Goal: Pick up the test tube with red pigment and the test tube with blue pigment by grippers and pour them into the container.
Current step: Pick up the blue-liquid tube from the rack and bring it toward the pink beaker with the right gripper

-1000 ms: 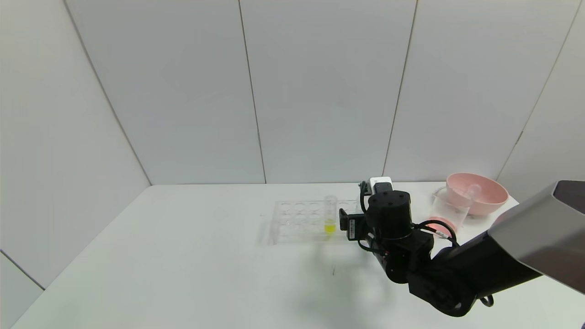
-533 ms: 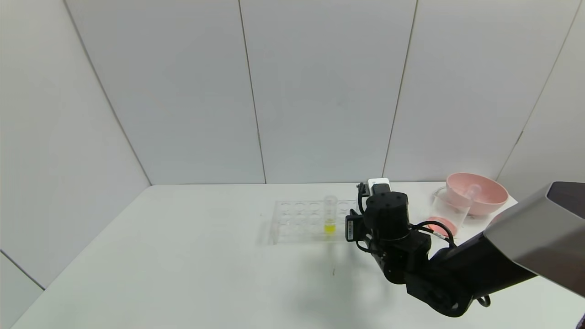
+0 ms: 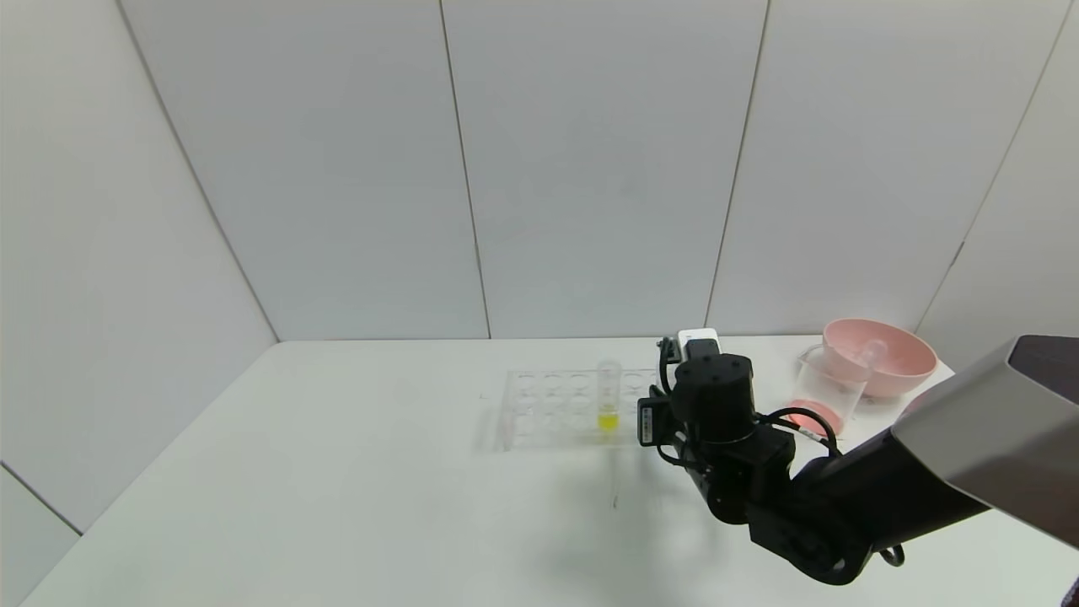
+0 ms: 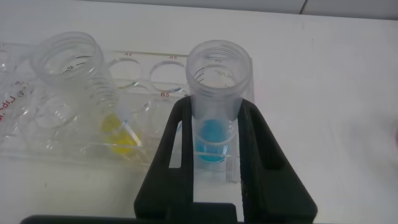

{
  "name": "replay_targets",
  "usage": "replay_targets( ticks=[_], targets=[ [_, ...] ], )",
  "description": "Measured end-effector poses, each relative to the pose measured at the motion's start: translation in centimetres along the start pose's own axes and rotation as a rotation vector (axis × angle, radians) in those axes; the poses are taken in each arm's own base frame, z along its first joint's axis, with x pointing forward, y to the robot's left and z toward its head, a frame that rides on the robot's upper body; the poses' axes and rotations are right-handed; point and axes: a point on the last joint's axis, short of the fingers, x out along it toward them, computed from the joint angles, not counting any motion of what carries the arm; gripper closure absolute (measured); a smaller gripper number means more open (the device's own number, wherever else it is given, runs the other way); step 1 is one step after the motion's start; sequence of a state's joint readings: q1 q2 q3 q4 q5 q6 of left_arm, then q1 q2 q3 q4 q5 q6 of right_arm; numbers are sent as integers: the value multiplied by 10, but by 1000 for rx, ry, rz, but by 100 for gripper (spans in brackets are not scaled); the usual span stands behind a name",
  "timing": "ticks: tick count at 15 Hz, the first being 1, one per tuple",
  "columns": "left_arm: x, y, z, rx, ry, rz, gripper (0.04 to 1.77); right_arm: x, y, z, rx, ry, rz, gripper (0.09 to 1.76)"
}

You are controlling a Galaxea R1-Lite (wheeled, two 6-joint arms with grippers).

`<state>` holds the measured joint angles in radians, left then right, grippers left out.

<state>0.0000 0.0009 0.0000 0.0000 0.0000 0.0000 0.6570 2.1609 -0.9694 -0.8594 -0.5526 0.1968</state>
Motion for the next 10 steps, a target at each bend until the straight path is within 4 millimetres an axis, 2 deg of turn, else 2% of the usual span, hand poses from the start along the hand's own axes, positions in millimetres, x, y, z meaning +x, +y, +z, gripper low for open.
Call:
replay_targets(
  ticks=[4, 7, 10],
  targets=[
    [0, 0, 0, 0, 0, 0, 5, -10, -1, 25, -16, -62, 11, 136],
    [0, 0, 0, 0, 0, 0, 5, -26, -3, 52, -32, -130, 26, 136],
    [0, 0, 0, 0, 0, 0, 5, -42, -3, 69, -21, -173, 45, 136]
  ],
)
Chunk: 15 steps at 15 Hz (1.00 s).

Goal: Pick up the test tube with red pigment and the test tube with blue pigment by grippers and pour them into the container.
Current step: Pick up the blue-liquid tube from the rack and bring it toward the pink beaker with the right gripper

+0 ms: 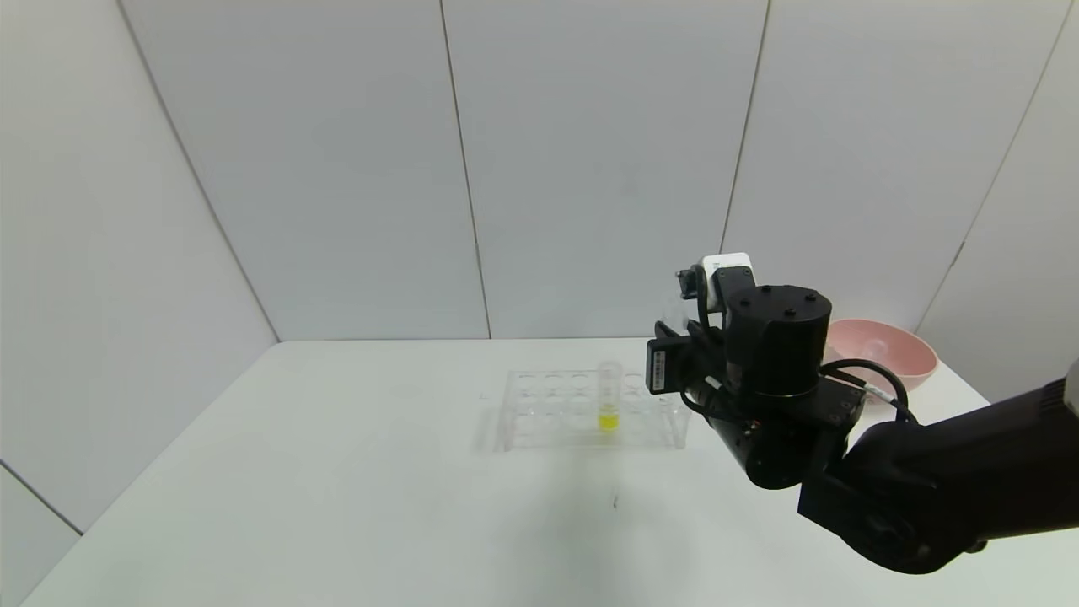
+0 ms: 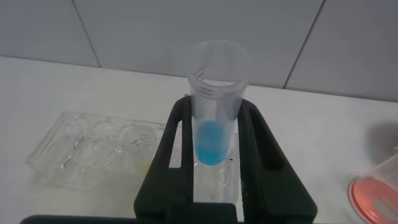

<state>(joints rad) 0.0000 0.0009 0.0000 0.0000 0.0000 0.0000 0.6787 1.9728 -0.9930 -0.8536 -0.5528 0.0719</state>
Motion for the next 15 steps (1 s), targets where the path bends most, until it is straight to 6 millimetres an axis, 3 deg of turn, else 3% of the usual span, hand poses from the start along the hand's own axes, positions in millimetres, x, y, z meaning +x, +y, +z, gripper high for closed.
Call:
replay_targets(
  ticks=[9, 12, 15],
  targets=[
    [0, 0, 0, 0, 0, 0, 5, -9, -7, 6, 2, -6, 5, 136],
    [0, 0, 0, 0, 0, 0, 5, -22, -28, 1, -23, 38, 67, 136],
    [0, 0, 0, 0, 0, 0, 5, -40, -68, -3, -23, 91, 160, 136]
  ],
)
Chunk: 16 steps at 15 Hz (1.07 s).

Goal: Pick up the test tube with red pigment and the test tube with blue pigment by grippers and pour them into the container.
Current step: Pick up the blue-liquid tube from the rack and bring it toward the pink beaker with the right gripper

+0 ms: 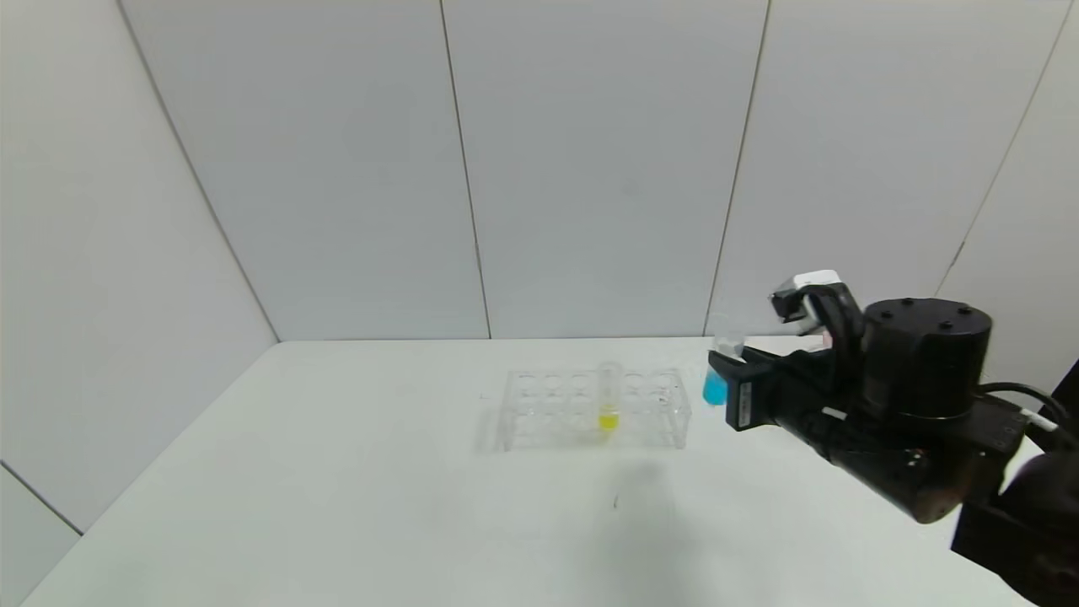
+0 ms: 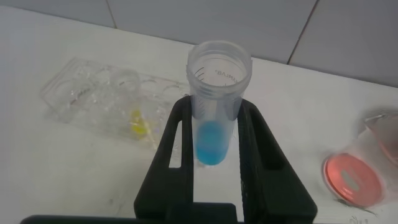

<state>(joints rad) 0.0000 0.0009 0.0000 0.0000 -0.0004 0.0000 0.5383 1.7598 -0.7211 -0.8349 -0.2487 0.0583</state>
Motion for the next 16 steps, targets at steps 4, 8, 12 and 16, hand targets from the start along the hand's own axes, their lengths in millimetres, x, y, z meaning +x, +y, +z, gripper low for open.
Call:
replay_targets(
  ticks=[4, 8, 12, 16],
  targets=[
    [0, 0, 0, 0, 0, 0, 5, -39, -63, 3, 44, 93, 94, 136],
    [0, 0, 0, 0, 0, 0, 5, -82, -124, 17, 105, 120, 143, 136],
    [0, 0, 0, 0, 0, 0, 5, -113, -178, 28, 57, 53, 138, 136],
    [0, 0, 0, 0, 0, 0, 5, -112, -225, 28, 8, 48, 57, 136]
  ],
)
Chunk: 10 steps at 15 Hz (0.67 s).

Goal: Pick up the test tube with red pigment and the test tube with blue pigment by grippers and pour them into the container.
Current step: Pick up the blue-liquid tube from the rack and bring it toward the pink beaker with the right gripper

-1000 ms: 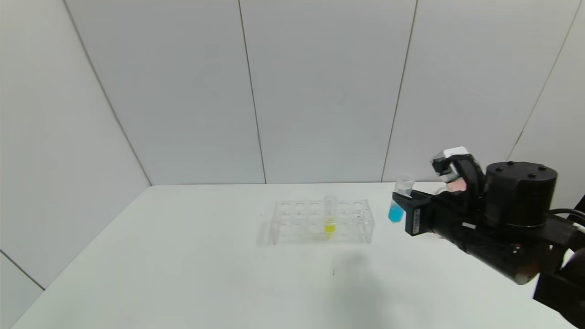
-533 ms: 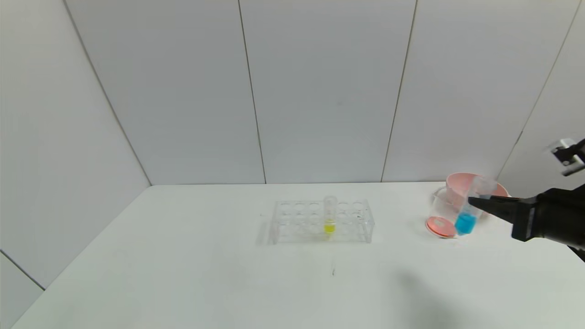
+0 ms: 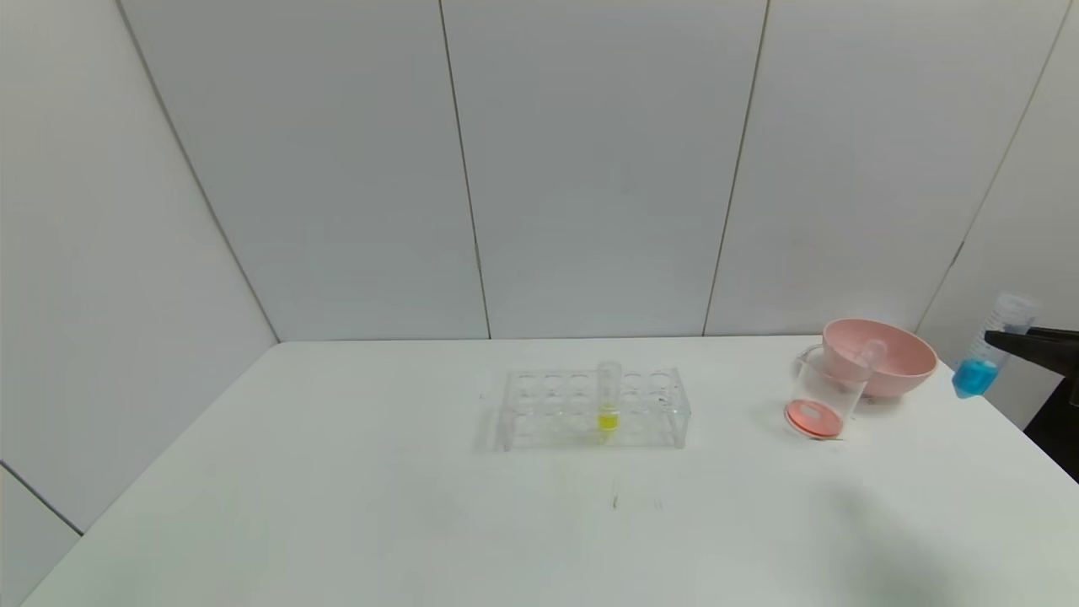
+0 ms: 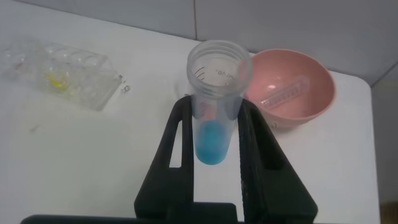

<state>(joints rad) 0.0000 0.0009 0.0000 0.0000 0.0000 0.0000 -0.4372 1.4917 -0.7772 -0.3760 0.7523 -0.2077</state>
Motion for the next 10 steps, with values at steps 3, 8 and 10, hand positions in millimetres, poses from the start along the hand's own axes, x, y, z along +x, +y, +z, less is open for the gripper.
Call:
replay_targets(
  ticks=[3, 8, 10],
  targets=[
    [0, 0, 0, 0, 0, 0, 5, 10, -30, -4, -45, 21, -44, 136],
    [0, 0, 0, 0, 0, 0, 5, 38, -56, -8, -23, 42, -33, 136],
    [0, 0, 0, 0, 0, 0, 5, 50, -60, -7, -4, 45, -24, 136]
  ],
)
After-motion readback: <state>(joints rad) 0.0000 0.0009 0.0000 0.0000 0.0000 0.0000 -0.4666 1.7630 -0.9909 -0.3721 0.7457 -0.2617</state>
